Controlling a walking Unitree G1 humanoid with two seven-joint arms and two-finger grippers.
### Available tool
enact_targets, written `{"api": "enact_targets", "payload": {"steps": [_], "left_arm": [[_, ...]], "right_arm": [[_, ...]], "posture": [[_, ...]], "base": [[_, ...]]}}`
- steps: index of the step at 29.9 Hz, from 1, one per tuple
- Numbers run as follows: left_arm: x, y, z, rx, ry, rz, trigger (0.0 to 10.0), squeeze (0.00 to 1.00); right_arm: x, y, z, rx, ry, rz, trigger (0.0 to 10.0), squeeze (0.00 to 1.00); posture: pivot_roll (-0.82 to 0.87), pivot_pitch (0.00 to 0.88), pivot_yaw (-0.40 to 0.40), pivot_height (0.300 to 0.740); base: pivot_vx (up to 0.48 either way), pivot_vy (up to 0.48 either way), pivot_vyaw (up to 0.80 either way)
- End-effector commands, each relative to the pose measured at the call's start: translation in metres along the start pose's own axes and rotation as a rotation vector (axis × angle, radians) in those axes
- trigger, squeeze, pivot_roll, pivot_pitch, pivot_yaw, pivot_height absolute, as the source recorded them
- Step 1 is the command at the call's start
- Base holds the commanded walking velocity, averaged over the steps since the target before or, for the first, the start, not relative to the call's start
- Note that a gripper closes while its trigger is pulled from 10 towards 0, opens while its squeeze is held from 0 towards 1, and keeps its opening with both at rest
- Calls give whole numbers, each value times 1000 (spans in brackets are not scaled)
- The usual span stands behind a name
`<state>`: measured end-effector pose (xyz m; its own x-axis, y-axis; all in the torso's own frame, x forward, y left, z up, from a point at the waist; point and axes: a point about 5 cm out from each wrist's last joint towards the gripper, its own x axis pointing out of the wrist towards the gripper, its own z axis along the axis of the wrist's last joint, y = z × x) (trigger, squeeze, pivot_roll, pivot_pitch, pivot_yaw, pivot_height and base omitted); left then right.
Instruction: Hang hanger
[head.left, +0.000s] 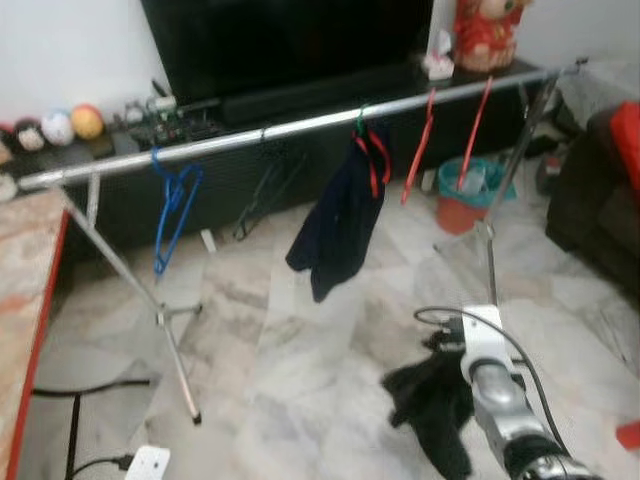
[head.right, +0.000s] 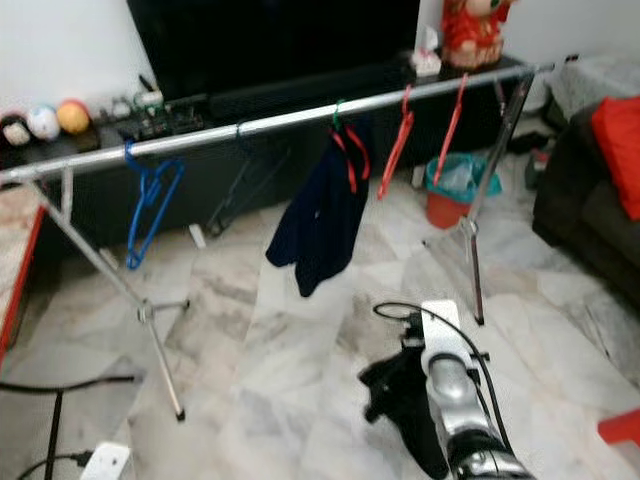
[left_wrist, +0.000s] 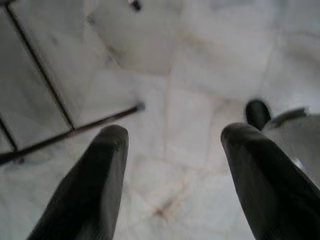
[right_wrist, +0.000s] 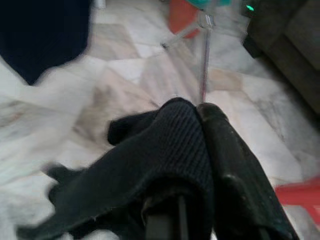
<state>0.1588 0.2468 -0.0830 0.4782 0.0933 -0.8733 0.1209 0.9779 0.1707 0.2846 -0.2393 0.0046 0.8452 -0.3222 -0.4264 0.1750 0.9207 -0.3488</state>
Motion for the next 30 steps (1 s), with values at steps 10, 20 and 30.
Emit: {"api": "enact_targets", "payload": {"steps": [10,20,30], "left_arm": [[-2,9,-6,1,18,21,10000,0],[-2,9,-7,0,20,21,10000,0],[-2,9,-6,-9,17,24,10000,0]], "right_arm": [[3,-1,11,34,-24,-28,10000,0],[3,3,12,27,-20,-12,10000,0],[3,3,11,33,-22,-15,10000,0]], "posture": [[-132,0,72,740],[-126,0,69,740],[-123,0,71,740]], "base": [[309,0,0],[310,0,-649],[309,0,0]]}}
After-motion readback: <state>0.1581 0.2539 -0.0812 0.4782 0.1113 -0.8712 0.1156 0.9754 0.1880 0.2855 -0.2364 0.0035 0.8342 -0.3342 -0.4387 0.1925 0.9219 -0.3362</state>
